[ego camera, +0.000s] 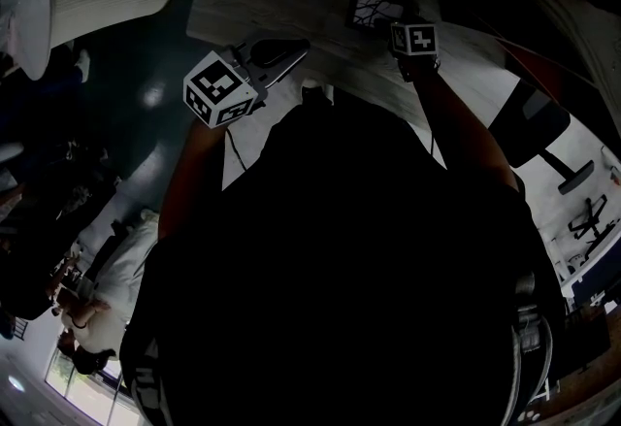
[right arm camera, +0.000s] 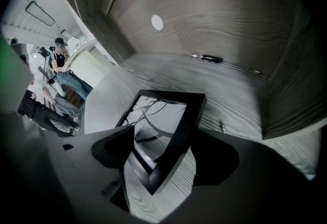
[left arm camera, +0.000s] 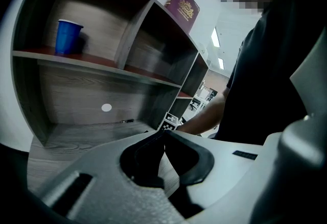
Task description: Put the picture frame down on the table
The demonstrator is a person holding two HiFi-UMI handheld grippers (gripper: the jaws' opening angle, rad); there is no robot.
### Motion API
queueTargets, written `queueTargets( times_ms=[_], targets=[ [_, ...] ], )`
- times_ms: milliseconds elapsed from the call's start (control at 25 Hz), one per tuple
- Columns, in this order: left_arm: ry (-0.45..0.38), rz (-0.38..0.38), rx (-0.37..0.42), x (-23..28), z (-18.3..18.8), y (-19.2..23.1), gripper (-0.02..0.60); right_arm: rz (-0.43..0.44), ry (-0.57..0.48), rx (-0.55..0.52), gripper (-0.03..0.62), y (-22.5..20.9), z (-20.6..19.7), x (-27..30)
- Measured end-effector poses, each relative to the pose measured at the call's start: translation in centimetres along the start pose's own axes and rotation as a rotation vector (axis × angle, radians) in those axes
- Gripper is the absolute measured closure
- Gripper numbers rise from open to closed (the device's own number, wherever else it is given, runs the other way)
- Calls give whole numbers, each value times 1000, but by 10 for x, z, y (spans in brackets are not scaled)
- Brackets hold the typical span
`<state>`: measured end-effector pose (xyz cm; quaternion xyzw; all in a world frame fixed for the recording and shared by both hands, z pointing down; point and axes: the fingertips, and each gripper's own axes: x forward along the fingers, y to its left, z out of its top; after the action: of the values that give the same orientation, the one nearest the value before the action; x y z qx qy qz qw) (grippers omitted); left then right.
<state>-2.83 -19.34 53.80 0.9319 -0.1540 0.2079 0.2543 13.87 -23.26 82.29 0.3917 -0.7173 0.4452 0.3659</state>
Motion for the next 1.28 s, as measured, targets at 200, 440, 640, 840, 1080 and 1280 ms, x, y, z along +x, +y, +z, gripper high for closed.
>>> queueTargets(
  times_ms=[200, 440, 640, 840, 1080, 1280],
  targets=[
    [3, -8, -5, -1, 1, -3, 565, -28, -22, -1, 252, -5, -1, 1],
    [-2, -16, -4, -2, 4, -5, 565, -23, -30, -10, 252, 4, 5, -3],
    [-2, -33, 2, 2, 6, -6, 565, -13, -41, -2, 252, 4, 6, -3],
    [-5, -42, 6, 4, 9, -5, 565, -15, -51, -1, 252, 2, 8, -4],
    [-10, -48, 7, 5, 11, -4, 565, -3, -52, 34, 252, 3, 7, -6],
    [3, -50, 7, 16, 3, -2, 565, 9, -37, 107, 252, -12, -2, -1]
  ],
)
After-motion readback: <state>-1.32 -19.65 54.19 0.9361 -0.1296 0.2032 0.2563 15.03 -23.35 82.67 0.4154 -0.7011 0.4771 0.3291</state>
